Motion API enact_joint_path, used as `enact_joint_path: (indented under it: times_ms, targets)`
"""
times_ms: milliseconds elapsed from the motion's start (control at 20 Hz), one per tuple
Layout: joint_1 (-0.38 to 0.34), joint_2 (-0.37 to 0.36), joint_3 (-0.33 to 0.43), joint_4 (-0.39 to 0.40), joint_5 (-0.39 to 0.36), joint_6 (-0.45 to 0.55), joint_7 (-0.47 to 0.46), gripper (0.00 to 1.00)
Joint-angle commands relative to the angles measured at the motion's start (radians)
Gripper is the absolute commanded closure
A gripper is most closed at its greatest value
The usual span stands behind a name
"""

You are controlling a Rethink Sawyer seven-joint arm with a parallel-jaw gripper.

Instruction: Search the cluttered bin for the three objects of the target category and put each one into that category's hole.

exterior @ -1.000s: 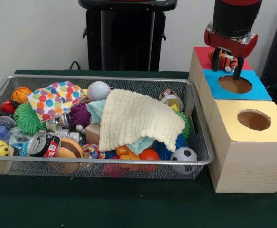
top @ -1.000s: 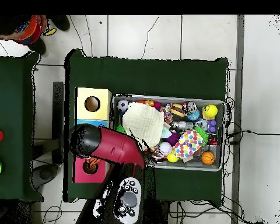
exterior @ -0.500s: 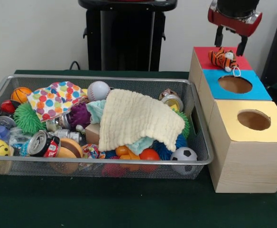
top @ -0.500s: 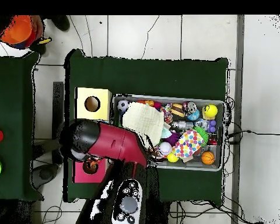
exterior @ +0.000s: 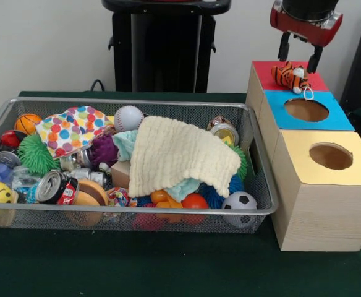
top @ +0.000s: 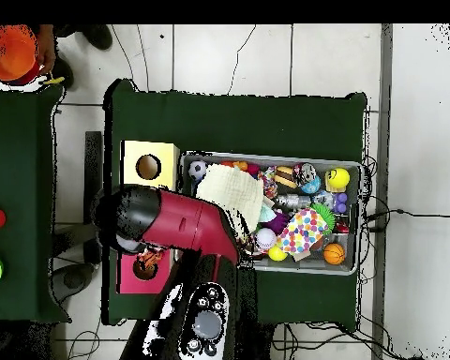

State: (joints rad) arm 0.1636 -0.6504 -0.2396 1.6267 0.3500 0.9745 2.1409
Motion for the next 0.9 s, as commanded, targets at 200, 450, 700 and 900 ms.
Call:
enact_joint_path:
  times_ms: [200,450,700,900]
  targets:
    - [-0.020,0.114,0.073,0.070,-0.037,-0.207,0.103,0.00]
    - [-0.002,0.129,0.076,0.092,-0.048,-0.217,0.096,0.00]
    - [-0.015,0.141,0.108,0.132,-0.028,-0.269,0.075,0.00]
    - [-0.007,0.152,0.118,0.138,-0.019,-0.300,0.084,0.00]
